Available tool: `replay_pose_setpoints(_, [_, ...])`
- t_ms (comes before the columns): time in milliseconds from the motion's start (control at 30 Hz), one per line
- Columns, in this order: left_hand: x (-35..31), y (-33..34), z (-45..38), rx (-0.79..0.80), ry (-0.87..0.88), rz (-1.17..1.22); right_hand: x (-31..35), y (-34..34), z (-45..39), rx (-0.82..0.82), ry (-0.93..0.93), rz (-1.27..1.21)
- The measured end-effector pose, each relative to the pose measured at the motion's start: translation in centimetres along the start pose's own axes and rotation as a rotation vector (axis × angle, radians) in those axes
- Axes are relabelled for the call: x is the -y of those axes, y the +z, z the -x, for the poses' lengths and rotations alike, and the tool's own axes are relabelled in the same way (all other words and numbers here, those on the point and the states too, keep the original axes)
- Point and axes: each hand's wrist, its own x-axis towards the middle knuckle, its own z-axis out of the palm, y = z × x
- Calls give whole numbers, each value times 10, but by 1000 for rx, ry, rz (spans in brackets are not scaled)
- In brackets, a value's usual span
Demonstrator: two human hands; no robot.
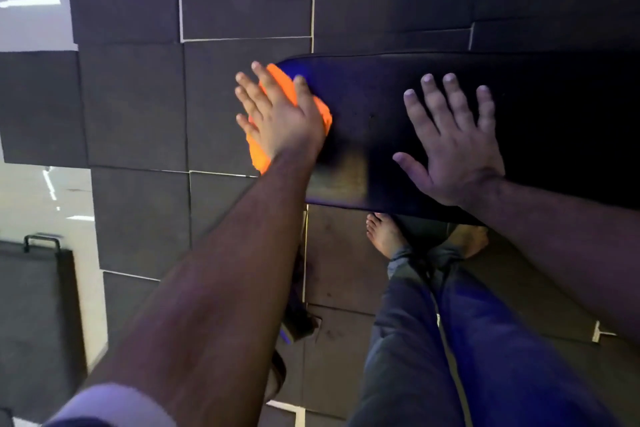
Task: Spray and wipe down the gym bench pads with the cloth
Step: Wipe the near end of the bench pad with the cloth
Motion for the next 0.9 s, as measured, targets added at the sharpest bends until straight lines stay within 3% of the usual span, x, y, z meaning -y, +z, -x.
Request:
replay_pose_setpoints(100, [-52,6,-19,57,46,-76,1,-3,0,18,-4,-8])
replay_pose_setpoints(200, [-70,11,15,127,413,-251,0,-7,2,20,-3,-45])
replay_pose_setpoints(300, [-34,3,22,184,709,-327,-2,-7,1,11,-14,-58])
replay_pose_setpoints(400, [-14,-10,-5,167,640,-366,-2,-5,0,17,-15,-55])
replay_pose_setpoints(567, [-64,11,2,114,364,-284,-1,-8,1,21,-19,-69])
replay_pose_setpoints(633, [-68,12,19,129,437,-292,-4,-15,4,11,-28,-131])
replay_pose_setpoints(767, [-33,0,29,231,788,-375,-37,-32,22,-80,-25,-150])
replay_pose_setpoints(833, [-28,-4,20,222,770,-400,-67,-36,39,-76,90,-121])
replay_pose_setpoints(900, [-55,4,15,167,575,-344,-98,-38,58,-36,238,-87])
